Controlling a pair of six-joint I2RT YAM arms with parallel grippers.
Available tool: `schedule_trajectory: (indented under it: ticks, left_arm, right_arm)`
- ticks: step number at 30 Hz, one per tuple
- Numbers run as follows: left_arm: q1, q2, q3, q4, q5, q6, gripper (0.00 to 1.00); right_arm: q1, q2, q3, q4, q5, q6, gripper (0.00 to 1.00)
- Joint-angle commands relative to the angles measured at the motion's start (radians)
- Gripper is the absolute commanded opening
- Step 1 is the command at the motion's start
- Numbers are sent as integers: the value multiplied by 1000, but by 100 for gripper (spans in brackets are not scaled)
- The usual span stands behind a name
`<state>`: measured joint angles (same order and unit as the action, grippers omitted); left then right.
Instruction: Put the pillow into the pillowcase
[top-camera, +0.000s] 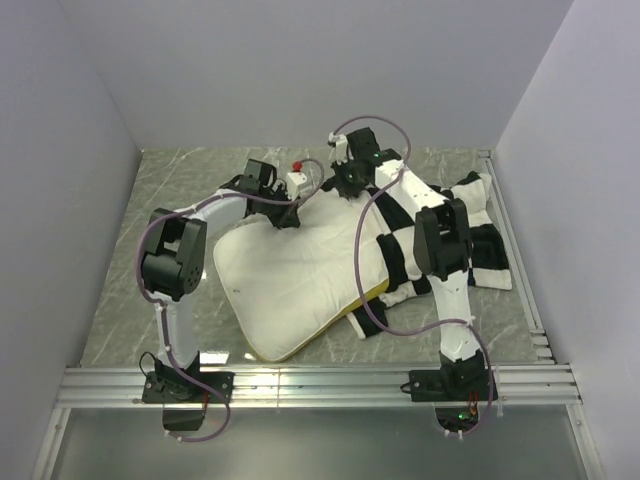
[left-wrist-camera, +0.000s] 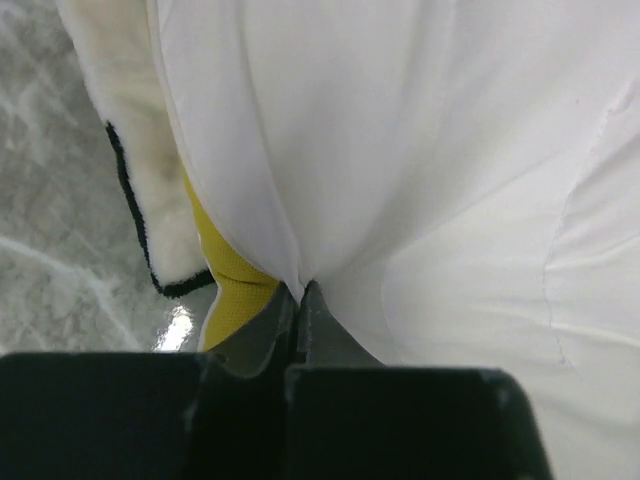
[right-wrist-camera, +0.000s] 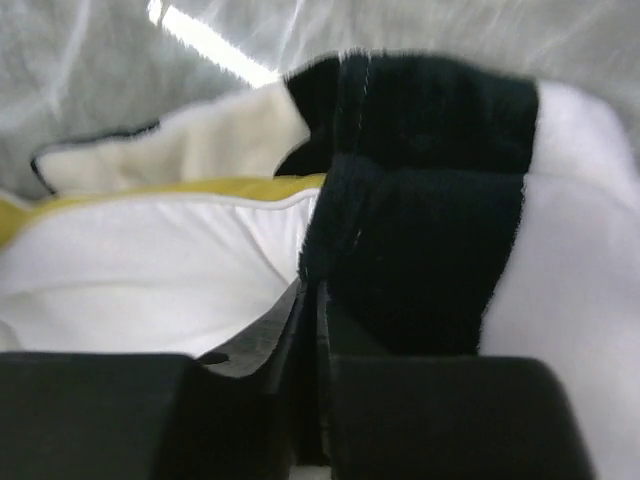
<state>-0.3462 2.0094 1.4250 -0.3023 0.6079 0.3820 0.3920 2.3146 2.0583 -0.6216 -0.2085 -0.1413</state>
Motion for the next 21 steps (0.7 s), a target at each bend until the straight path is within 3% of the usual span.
schedule_trajectory:
  ticks: [1, 2, 6, 7, 9, 10, 11, 12, 21]
  left_arm:
    - [-57, -77, -60, -15, 72, 139, 0]
    - [-66, -84, -67, -55, 82, 173, 0]
    - [-120, -146, -139, -127, 76, 348, 0]
    - [-151, -156, -176, -130, 60, 407, 0]
    - [-174, -187, -215, -127, 29, 451, 0]
    - [-192, -196, -241, -130, 26, 483, 0]
    - [-200, -201, -248, -130, 23, 494, 0]
    - [-208, -207, -253, -136, 15, 503, 0]
    - [-231, -218, -229, -124, -11, 534, 0]
  right_arm:
    - [-7, -174, -212, -101, -77, 8, 5]
    - [-8, -216, -261, -101, -92, 17, 0]
    - [-8, -356, -423, -216, -167, -7, 2]
    - [-12, -394, -440, -220, -146, -10, 12]
    - [-50, -432, -440, -199, -131, 6, 24]
    - [-67, -455, -416, -158, -129, 22, 34]
    - [-79, -457, -393, -146, -124, 46, 50]
    - [-96, -436, -362, -136, -109, 51, 55]
    - [-65, -114, 15, -254, -17, -14, 71]
